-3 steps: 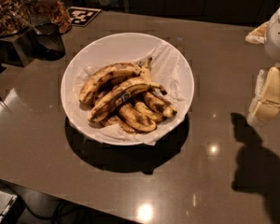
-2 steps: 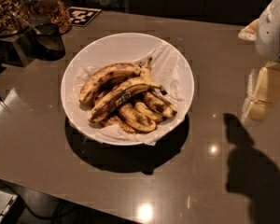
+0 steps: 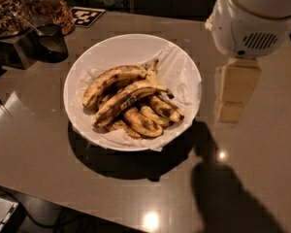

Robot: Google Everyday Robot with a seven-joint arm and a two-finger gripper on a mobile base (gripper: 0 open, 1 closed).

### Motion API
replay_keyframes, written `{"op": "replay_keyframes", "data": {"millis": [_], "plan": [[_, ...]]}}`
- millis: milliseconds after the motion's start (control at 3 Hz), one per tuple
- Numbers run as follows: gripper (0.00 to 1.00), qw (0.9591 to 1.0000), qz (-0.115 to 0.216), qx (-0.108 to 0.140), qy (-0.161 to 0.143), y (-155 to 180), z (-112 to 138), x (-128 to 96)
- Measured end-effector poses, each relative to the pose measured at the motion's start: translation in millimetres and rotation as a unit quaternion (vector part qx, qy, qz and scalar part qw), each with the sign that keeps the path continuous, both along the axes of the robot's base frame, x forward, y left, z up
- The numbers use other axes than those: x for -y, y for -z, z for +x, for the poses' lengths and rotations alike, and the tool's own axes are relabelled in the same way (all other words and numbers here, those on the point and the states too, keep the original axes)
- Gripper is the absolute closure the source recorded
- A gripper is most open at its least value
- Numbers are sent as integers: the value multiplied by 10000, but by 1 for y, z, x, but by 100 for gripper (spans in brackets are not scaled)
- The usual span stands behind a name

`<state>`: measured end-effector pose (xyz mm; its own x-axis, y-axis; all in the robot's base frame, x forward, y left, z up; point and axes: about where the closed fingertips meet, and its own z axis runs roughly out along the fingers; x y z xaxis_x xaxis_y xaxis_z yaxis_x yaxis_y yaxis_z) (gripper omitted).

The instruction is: Pick banana from white bowl

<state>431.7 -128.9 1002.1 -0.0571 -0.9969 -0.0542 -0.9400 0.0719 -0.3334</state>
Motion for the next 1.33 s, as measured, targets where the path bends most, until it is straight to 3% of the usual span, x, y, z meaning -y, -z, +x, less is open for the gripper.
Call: {"op": "replay_keyframes", "data": {"millis": [333,667,1000,1333], "plan": [[0,9996,-228,133,-132,-9,7,-37],[0,9991,-204,321,-159,-21,5,-43],[0,9957,-355,592,-624,-22,-3,-57],[0,9956,-356,592,-626,-22,-3,-58]]}}
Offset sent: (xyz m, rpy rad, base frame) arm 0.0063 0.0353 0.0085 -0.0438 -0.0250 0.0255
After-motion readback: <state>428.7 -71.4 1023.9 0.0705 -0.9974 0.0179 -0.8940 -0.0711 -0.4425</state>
